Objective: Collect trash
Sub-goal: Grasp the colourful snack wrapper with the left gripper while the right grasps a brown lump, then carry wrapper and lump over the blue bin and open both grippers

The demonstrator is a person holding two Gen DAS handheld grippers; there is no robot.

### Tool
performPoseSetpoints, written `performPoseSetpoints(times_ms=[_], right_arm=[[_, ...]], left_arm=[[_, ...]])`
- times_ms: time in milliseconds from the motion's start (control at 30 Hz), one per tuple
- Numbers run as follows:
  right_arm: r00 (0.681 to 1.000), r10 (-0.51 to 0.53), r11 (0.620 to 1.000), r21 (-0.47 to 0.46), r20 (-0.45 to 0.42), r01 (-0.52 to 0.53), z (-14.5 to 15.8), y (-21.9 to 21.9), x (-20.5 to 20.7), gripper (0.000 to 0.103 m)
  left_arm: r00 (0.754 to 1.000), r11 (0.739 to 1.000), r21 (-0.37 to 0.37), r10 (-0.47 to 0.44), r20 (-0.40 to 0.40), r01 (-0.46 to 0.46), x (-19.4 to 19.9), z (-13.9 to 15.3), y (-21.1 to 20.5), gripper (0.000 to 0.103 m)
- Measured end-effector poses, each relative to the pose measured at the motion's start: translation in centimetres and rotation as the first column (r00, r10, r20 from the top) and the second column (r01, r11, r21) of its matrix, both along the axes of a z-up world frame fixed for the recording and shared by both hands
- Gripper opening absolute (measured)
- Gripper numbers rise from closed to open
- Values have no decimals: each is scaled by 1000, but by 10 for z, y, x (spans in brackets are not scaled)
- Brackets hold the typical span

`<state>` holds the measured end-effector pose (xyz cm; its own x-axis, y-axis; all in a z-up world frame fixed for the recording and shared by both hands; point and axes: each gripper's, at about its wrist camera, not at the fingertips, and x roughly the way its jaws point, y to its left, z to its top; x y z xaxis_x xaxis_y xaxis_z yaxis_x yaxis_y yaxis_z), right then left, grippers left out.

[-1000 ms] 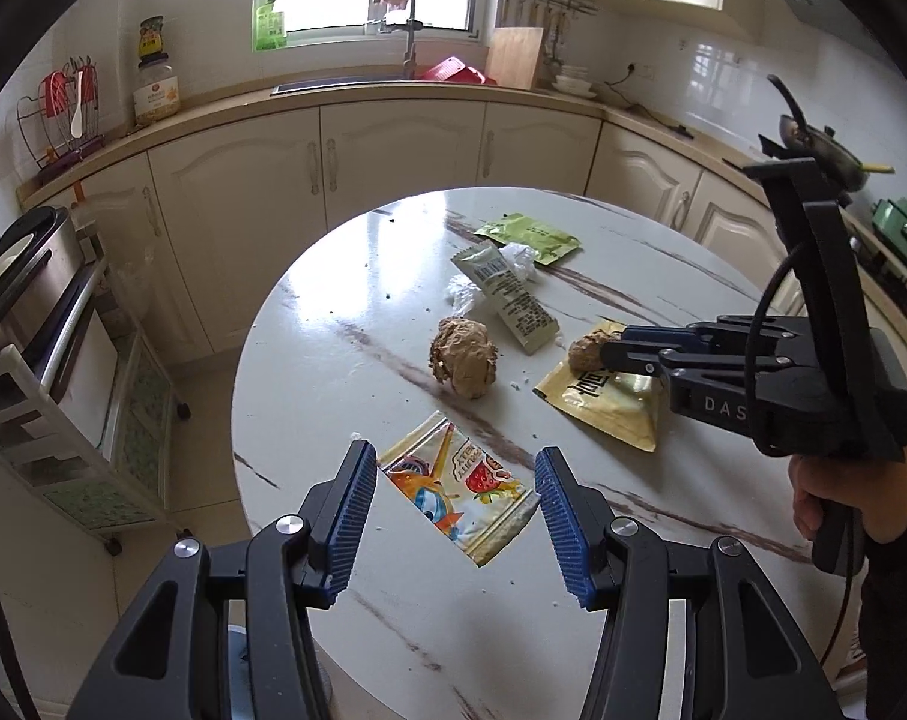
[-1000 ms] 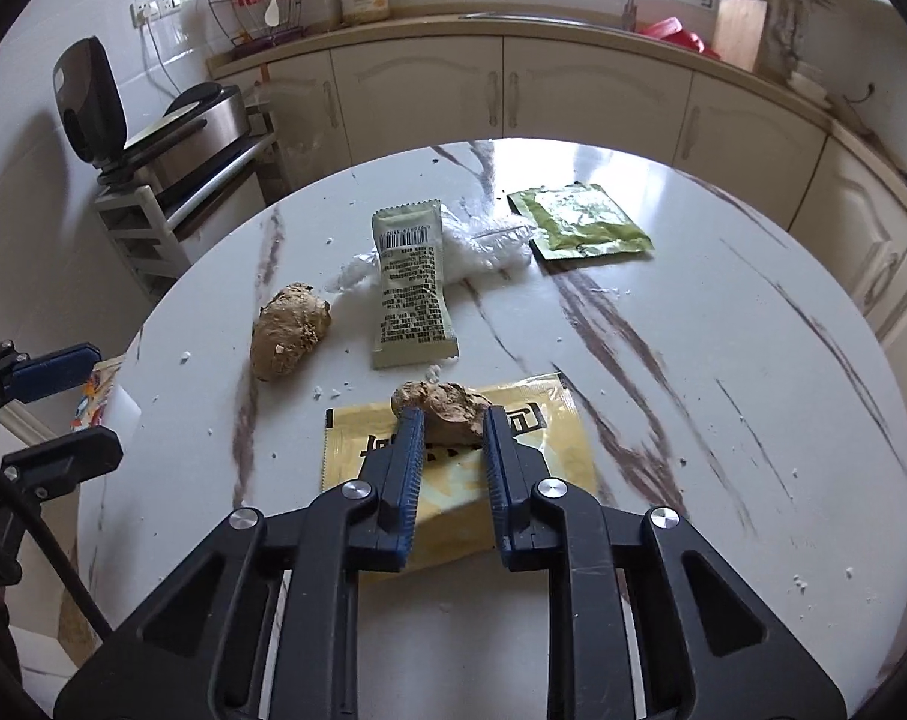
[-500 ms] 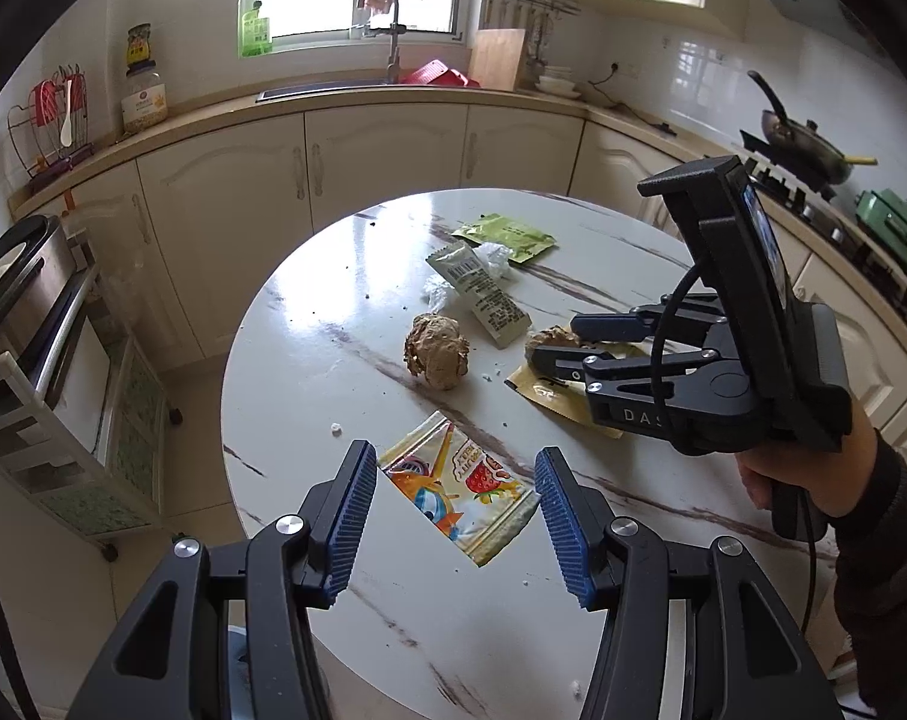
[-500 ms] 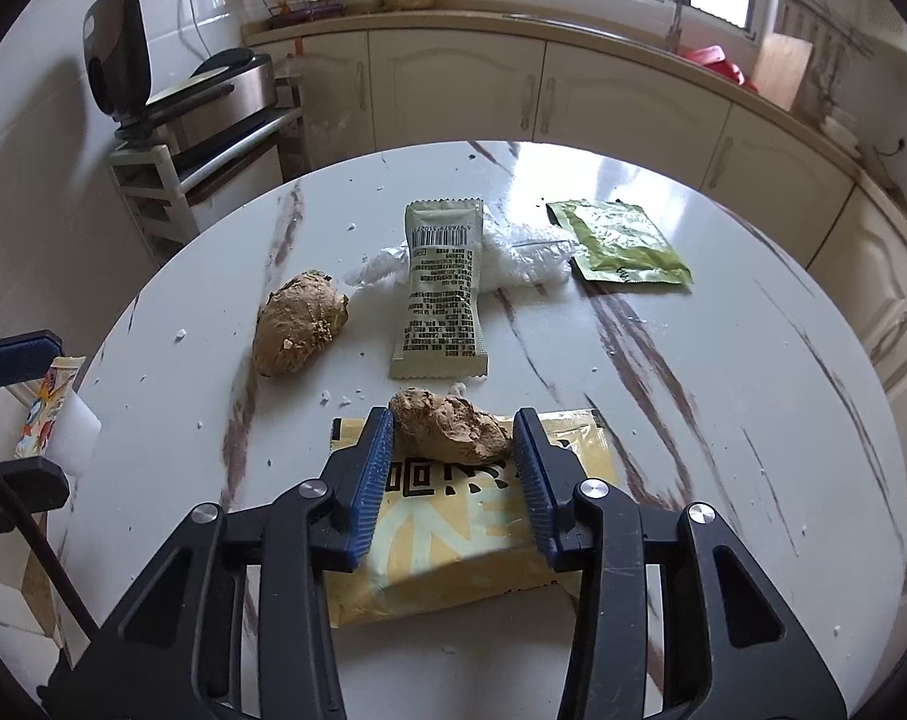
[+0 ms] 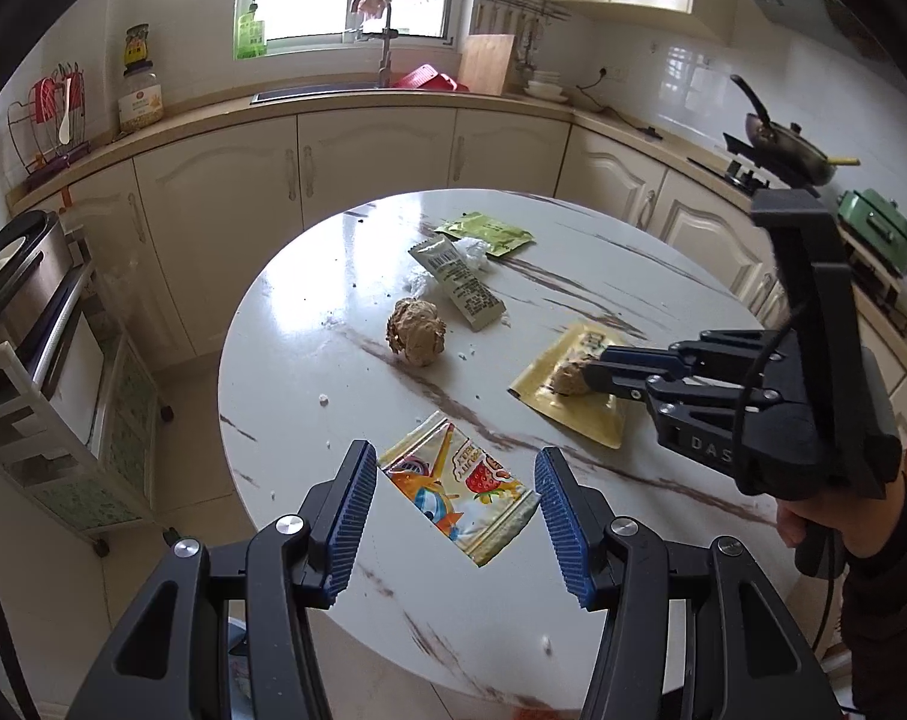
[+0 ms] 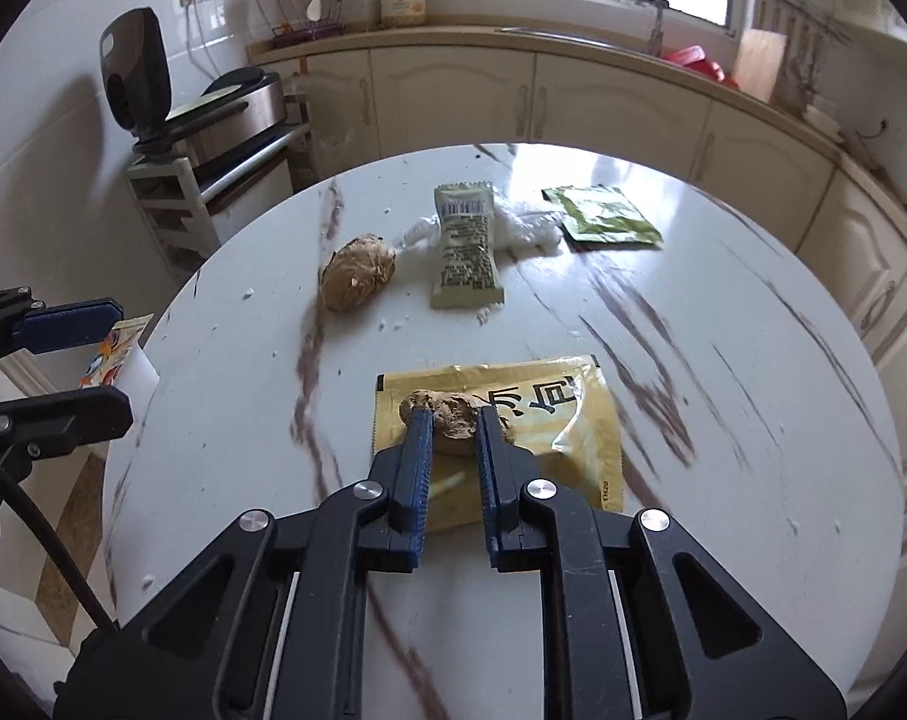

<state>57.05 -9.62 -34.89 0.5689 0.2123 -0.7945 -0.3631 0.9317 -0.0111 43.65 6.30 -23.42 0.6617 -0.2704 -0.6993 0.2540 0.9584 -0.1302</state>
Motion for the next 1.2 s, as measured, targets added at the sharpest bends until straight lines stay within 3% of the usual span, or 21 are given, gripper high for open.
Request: performPoseSetpoints(times_ms=[167,267,333,433,500,533,700,867,1067,1100,1167,1200], right_arm=[[1000,-13,1000,-1,6,13,-1,2,-9,19],[1000,2,1000,-12,10,-2,-3,8,-3,29],[1000,24,999,-25,16,-23,-6,15,0,43],[998,59,997,-46,3,-58,-11,26,5,45],[998,58,997,-44,-15,-59,-16,27,10,42],[999,51,998,-44,-13,-52,-17,26,11,34],[999,39,999,-35,9,-38,-16,18,4,34],[998,26,1000,7,57,-26,5,22,-9,34],[985,112,989,77,130,-123,43,83,-35,34],[982,132,984,103,137,-146,48,98,-39,26],[978,166,969,161,127,-185,51,124,-44,26],[975,184,962,181,122,-204,51,139,-45,21]], left_arm=[[1000,1000,-9,2,-3,-2,-14,0,-2,50],[1000,1000,-7,1,-2,-1,-21,3,-1,50],[1000,1000,-7,6,-1,-6,-24,4,-1,50],[1000,1000,-3,9,-1,-9,-26,6,1,50],[1000,1000,-7,10,-5,-10,-26,6,1,50],[1000,1000,-10,8,-8,-8,-26,6,1,50],[1000,1000,-26,2,-1,-3,-25,8,1,50],[1000,998,-57,18,9,-17,-30,8,13,50],[993,990,-79,117,7,-116,-55,1,68,50],[991,988,-76,134,5,-133,-60,-2,78,50],[983,981,-73,182,-12,-182,-72,-11,108,50],[989,986,-79,149,-9,-149,-76,-16,119,50]])
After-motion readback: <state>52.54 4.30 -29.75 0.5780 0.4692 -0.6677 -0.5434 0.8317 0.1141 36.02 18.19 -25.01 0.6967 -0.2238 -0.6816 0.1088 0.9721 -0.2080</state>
